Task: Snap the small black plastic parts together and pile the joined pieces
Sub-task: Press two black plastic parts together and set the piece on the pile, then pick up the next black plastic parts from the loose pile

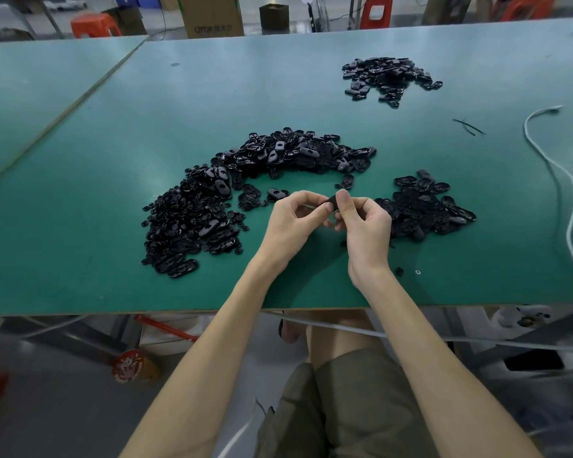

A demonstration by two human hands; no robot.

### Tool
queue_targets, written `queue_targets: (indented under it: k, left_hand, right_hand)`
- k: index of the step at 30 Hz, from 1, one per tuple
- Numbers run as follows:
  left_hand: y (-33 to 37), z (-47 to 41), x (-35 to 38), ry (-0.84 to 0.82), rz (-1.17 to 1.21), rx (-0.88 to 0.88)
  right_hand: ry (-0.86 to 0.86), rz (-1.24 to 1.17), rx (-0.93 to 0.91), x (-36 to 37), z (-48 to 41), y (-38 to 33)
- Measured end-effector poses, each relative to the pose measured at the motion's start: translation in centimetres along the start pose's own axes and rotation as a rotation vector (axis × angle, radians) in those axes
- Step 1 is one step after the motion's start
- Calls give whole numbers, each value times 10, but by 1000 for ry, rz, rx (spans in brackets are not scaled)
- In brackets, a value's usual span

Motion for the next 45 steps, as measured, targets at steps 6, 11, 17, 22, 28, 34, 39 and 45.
queue_targets:
  k: [6, 11, 17, 22, 28, 34, 39, 45]
  left_hand:
    - [23, -9, 11, 147, -164, 141]
    - [52, -26, 30, 72, -200, 210]
    - [52, -34, 64, -160, -276, 124]
    - [47, -31, 50, -110, -272, 109]
    - [32, -43, -21, 151, -912, 82]
    - [1, -38, -66, 148, -1087, -85]
    - [-2, -29, -72, 250, -990, -1]
    - [0, -24, -62, 290, -883, 1]
  right_hand:
    - [-4, 113, -21, 2, -2, 2]
    - [-83, 159, -26, 6, -1, 1]
    - [-81, -30, 56, 7, 4, -4]
    - [-128, 115, -15, 4, 0, 3]
    - [-87, 161, -41, 5, -1, 3]
    - [-87, 147, -29, 5, -1, 3]
    - [-91, 150, -27, 4, -2, 4]
    - [-84, 135, -29, 4, -2, 3]
Point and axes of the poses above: each hand's wrist, its own z-axis away from the middle knuckle, its own x-axis out of the palm, y = z × x, the point moved 3 cm from there along -z, towards the middle knuckle
